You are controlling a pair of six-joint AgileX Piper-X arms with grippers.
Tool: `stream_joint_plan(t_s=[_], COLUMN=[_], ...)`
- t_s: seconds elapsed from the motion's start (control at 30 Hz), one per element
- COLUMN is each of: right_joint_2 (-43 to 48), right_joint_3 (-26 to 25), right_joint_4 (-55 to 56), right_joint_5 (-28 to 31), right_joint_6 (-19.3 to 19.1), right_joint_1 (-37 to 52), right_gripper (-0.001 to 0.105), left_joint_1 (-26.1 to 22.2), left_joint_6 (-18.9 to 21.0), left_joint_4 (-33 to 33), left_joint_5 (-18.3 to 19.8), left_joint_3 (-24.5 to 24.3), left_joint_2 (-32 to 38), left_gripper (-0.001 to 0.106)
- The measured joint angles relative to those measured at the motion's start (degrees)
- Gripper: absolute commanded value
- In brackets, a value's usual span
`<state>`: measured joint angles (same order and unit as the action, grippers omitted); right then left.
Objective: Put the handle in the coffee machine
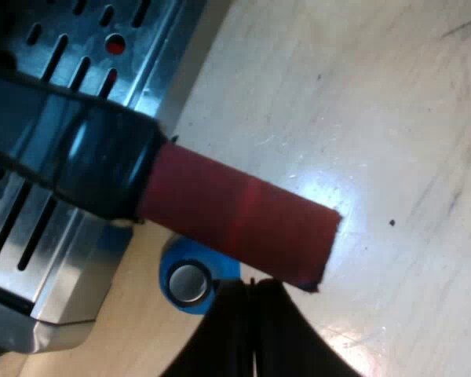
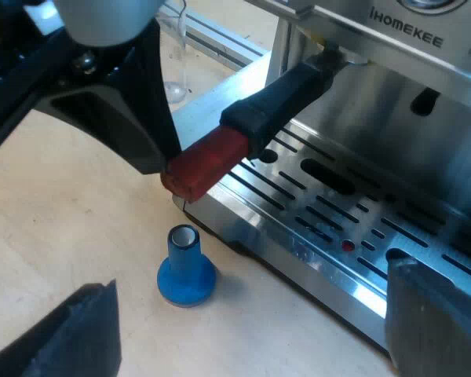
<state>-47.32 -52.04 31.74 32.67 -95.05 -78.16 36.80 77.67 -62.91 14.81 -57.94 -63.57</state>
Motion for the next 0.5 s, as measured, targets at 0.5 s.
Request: stream_joint_plan(t_s=[0.5], right_joint_2=[0.0], right_joint_3=[0.0], right_joint_4=[0.2], right_joint_5=[0.1], right_joint_6=[0.0], right_joint_1=[0.0], right_gripper=[0.071], left_joint_1=[1.5], left_joint_6=[-2.6], left_joint_4=[-2.2], left_joint_5=[-0.4], left_joint_3=[-0.1], left_joint_2=[0.1], left_gripper=[0.000])
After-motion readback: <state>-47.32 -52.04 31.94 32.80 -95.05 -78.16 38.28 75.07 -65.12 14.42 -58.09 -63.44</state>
